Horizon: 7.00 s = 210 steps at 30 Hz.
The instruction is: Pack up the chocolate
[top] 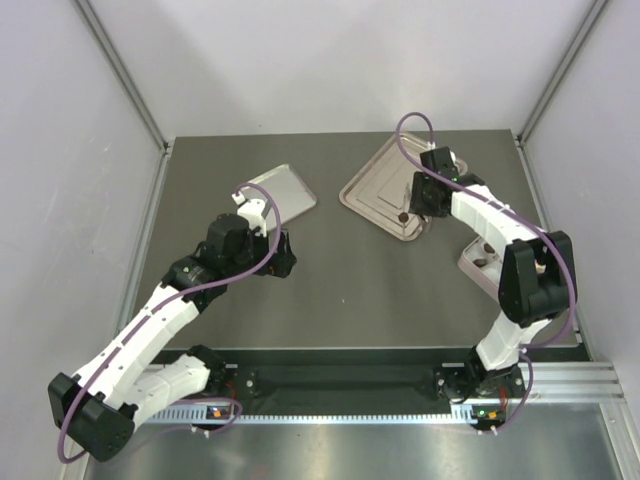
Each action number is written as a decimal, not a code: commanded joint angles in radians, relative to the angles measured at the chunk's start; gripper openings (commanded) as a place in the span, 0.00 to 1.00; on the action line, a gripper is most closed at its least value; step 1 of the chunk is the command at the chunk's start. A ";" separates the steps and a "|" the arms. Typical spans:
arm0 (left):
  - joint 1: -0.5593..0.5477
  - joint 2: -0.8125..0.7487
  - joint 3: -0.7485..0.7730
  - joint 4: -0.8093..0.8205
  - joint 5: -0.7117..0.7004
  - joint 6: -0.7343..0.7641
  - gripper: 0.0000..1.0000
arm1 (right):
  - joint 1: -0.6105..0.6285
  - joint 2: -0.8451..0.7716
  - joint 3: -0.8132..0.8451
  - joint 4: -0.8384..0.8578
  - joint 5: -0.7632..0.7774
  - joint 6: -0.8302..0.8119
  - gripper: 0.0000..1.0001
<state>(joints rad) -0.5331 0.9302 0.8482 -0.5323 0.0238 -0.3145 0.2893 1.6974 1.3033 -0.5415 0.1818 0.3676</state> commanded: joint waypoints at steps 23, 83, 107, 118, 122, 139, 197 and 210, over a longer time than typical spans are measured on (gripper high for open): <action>-0.004 -0.002 0.022 0.018 -0.016 0.011 0.96 | 0.013 0.068 0.048 0.052 0.005 -0.004 0.39; -0.004 -0.090 0.014 0.055 0.113 -0.003 0.96 | -0.280 -0.821 -0.332 -0.684 0.082 0.129 0.33; -0.004 -0.082 0.014 0.049 0.105 -0.003 0.96 | -0.282 -0.779 -0.361 -0.626 0.099 0.134 0.37; -0.004 -0.080 0.014 0.049 0.103 -0.003 0.96 | -0.282 -0.782 -0.351 -0.629 0.113 0.133 0.39; -0.004 -0.080 0.014 0.049 0.100 -0.003 0.96 | -0.282 -0.779 -0.346 -0.629 0.113 0.129 0.40; -0.004 -0.094 0.008 0.066 0.067 -0.001 0.96 | -0.185 -0.650 -0.115 -0.488 -0.002 0.094 0.42; -0.004 -0.110 -0.006 0.084 -0.122 -0.005 0.96 | 0.177 -0.163 -0.108 -0.095 0.042 0.011 0.37; -0.004 -0.114 -0.006 0.075 -0.113 -0.011 0.96 | 0.168 -0.235 -0.004 -0.232 0.099 0.025 0.30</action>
<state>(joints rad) -0.5331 0.8272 0.8459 -0.4911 -0.0944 -0.3157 0.4496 1.5330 1.2469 -0.7303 0.2367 0.3847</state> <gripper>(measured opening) 0.958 0.338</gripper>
